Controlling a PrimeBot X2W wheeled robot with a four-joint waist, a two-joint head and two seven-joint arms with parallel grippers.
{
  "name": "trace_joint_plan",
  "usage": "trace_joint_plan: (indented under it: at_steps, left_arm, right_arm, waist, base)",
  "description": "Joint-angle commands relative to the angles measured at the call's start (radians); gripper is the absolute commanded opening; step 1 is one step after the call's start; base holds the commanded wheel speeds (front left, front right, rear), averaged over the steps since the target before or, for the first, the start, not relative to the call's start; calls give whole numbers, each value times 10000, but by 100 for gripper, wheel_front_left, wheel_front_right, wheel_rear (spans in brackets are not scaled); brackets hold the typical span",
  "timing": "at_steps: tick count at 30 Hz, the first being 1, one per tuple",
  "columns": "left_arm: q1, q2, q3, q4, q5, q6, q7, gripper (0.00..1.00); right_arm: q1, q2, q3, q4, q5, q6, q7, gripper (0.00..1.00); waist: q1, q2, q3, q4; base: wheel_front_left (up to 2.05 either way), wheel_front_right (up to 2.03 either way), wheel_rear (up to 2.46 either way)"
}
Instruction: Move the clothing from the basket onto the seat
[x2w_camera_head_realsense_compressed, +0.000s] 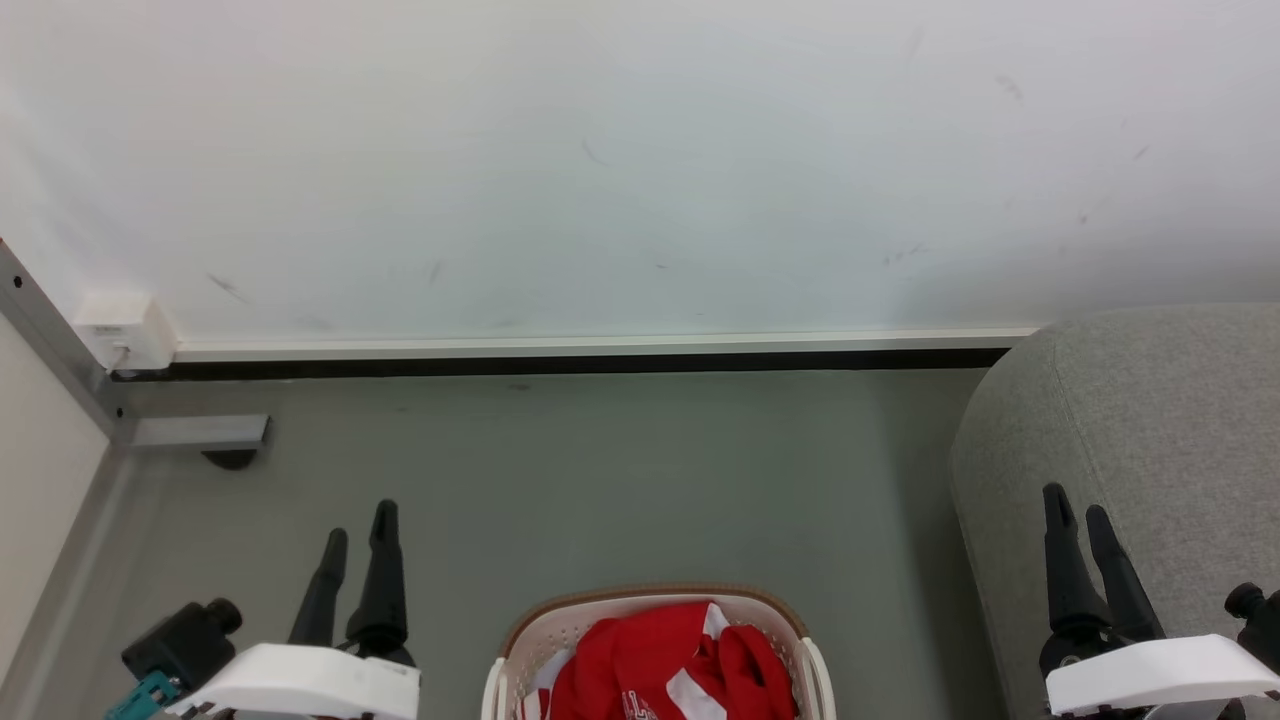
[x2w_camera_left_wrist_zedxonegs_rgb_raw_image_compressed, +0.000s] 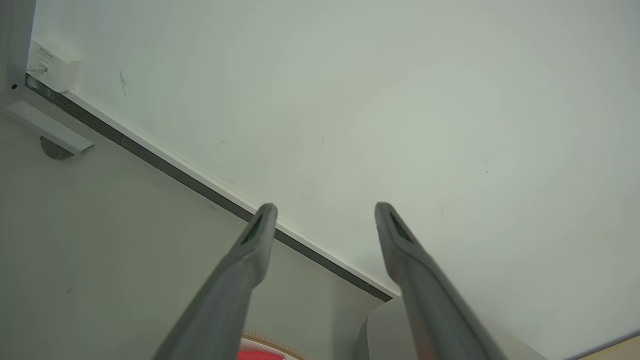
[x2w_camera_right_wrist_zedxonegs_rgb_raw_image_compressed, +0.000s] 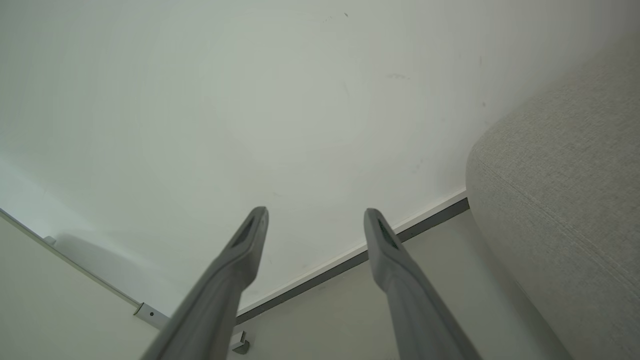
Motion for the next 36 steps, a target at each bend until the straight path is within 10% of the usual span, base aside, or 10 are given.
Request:
trace_joint_plan:
  at_steps: [1, 36]
  left_arm:
    - [-168, 85, -45, -131, 333, 35, -137, 100]
    - [-3, 136, -630, 19, 4366, 493, -1013, 100]
  right_arm:
    - [-196, -60, 20, -8, -388, -9, -85, 100]
    - [-339, 74, 358, 800, -4637, -15, -975, 100]
  waist:
    - [0, -1, -7, 2]
    - [0, -1, -18, 7]
  base:
    - [0, 0, 0]
    - [0, 0, 0]
